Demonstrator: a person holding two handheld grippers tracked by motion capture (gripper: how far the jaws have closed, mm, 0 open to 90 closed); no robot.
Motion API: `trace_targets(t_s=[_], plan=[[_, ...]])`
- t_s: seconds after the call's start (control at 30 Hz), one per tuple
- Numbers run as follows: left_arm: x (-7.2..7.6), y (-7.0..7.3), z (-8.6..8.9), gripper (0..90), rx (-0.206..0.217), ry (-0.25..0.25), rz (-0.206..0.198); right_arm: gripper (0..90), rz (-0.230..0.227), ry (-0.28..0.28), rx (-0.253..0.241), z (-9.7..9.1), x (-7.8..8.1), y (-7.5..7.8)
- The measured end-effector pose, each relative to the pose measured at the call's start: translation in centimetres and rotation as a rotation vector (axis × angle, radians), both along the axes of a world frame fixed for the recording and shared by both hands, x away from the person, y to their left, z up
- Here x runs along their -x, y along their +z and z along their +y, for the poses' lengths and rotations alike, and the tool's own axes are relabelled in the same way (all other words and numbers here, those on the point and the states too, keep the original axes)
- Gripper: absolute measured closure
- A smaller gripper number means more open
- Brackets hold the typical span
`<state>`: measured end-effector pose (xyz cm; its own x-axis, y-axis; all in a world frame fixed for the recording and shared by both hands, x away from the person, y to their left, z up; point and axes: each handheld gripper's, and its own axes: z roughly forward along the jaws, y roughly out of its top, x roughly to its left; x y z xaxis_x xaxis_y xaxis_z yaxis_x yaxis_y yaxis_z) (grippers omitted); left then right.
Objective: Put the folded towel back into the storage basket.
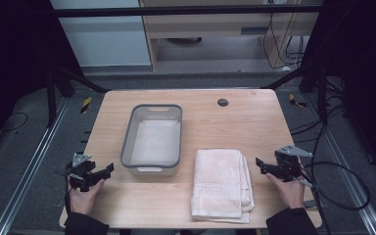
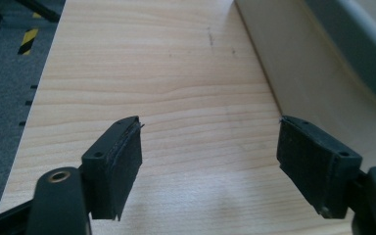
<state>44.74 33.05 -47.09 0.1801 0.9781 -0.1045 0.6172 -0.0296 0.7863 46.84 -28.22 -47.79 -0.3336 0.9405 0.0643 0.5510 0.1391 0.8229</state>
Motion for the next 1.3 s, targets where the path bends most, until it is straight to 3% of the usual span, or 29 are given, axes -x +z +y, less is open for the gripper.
trace_targets(t_s=[0.3,0.57,0.93,1.3], plan=[[1.3,1.7,-0.6,29.0,0.027,-0.024,-0.067,22.9,-0.017,0.009,-0.032,0.1,1.0,1.1],[1.8,2.5,-1.1,30.3,0.028,-0.041,-0.09,24.3,-0.011,0.034,-0.027,0.4,1.0,1.3],[2.1,3.7,-2.2,30.4,0.027,-0.072,-0.135,26.3,-0.023,0.04,-0.075,0.4,0.8,2.3],[1.7,4.5,-3.7,29.3,0.025,-0.099,-0.148,26.5,-0.034,0.049,-0.087,0.7,0.6,3.6]])
